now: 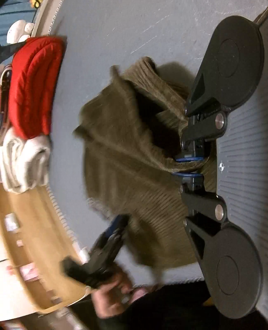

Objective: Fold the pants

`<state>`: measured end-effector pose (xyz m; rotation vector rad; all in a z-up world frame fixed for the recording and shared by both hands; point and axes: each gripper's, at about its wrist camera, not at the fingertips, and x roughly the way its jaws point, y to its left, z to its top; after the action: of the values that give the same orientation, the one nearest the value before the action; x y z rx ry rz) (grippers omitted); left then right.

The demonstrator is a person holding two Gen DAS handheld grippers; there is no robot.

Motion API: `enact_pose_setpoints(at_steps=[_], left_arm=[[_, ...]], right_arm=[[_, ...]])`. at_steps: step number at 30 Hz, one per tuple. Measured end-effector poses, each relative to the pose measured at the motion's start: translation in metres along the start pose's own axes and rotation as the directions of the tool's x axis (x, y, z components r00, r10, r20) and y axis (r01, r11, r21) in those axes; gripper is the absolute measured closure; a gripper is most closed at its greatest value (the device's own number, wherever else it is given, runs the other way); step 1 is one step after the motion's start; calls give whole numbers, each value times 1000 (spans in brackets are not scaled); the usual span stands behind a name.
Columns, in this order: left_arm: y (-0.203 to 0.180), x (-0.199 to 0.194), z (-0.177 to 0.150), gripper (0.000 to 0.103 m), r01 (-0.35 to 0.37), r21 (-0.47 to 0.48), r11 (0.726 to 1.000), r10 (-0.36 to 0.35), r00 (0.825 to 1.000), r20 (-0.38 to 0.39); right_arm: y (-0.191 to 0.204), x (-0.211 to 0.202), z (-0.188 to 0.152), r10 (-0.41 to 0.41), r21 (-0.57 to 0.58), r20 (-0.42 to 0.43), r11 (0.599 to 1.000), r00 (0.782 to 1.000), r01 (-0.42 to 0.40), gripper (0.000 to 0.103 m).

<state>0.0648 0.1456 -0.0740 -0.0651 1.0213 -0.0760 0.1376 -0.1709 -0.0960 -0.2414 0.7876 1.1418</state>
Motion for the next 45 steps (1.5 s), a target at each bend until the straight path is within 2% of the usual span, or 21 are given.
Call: enact_pose_setpoints(at_steps=[2, 4, 5, 7, 13, 19, 22, 26, 28, 29, 30, 31, 32, 33, 34, 37, 38, 39, 41, 43, 45], left_arm=[[-2, 0, 1, 59, 2, 0, 1000, -2, 1000, 1], [-3, 1, 1, 57, 3, 4, 1000, -3, 1000, 1], [-4, 1, 1, 56, 3, 6, 1000, -3, 1000, 0], [-5, 3, 1, 54, -2, 12, 1000, 2, 1000, -3], [0, 3, 3, 53, -9, -1, 1000, 9, 1000, -2], [-1, 3, 6, 53, -8, -6, 1000, 8, 1000, 0], [-4, 3, 10, 53, -5, -11, 1000, 5, 1000, 8], [-11, 2, 20, 53, 8, -33, 999, -7, 999, 41], [-15, 1, 26, 53, 23, -45, 999, -20, 997, 69], [-19, -1, 29, 53, 32, -51, 998, -27, 995, 94], [-23, -3, 33, 53, 41, -50, 998, -35, 993, 116], [-29, -5, 36, 53, 55, -47, 997, -48, 989, 142], [-36, -6, 40, 53, 70, -40, 997, -63, 984, 164], [-42, -7, 43, 53, 82, -31, 996, -75, 980, 182], [-50, -6, 47, 53, 91, -15, 996, -86, 976, 201], [-79, 0, 56, 53, 101, 71, 992, -116, 963, 243], [-90, 6, 59, 53, 105, 106, 989, -129, 960, 249], [-98, 11, 62, 53, 110, 132, 985, -140, 958, 252], [-114, 28, 66, 53, 124, 186, 975, -169, 953, 252], [-130, 52, 71, 52, 120, 233, 965, -177, 954, 241], [-143, 73, 75, 45, 107, 264, 959, -170, 959, 228]], right_arm=[[-9, 6, 4, -48, 52, 8, 998, 999, 47, 87], [-20, 8, 14, -57, 134, 66, 990, 996, 47, 63], [-26, 9, 20, -63, 174, 99, 984, 993, 46, 41], [-33, 17, 32, -99, 238, 131, 969, 986, 65, 28], [-55, 63, 42, -131, 345, 13, 931, 991, 118, 31], [-34, 83, 51, -114, 215, -81, 968, 990, 129, 66], [-29, 66, 59, -103, 188, -11, 977, 995, 103, 83], [-44, 18, 64, -60, 271, 251, 963, 966, -10, 90], [-62, -6, 58, -113, 363, 393, 931, 913, -40, 90], [-71, -23, 51, -200, 426, 495, 904, 846, -35, 90], [-75, -42, 41, -315, 492, 588, 870, 745, -20, 90], [-80, -65, 25, -459, 584, 665, 811, 589, -28, 90], [-87, -80, 10, -568, 668, 671, 742, 477, -56, 90], [-97, -91, -5, -671, 757, 619, 649, 408, -81, 88], [-108, -97, -18, -751, 829, 534, 555, 388, -65, 85], [-137, -96, -46, -855, 935, 307, 353, 419, 35, 83], [-146, -92, -54, -867, 951, 240, 300, 437, 72, 81], [-158, -88, -62, -856, 959, 196, 270, 478, 91, 71], [-177, -82, -77, -819, 963, 159, 252, 552, 98, 58], [-192, -78, -90, -773, 962, 152, 259, 616, 87, 58], [-201, -77, -100, -739, 963, 160, 261, 654, 59, 57]])
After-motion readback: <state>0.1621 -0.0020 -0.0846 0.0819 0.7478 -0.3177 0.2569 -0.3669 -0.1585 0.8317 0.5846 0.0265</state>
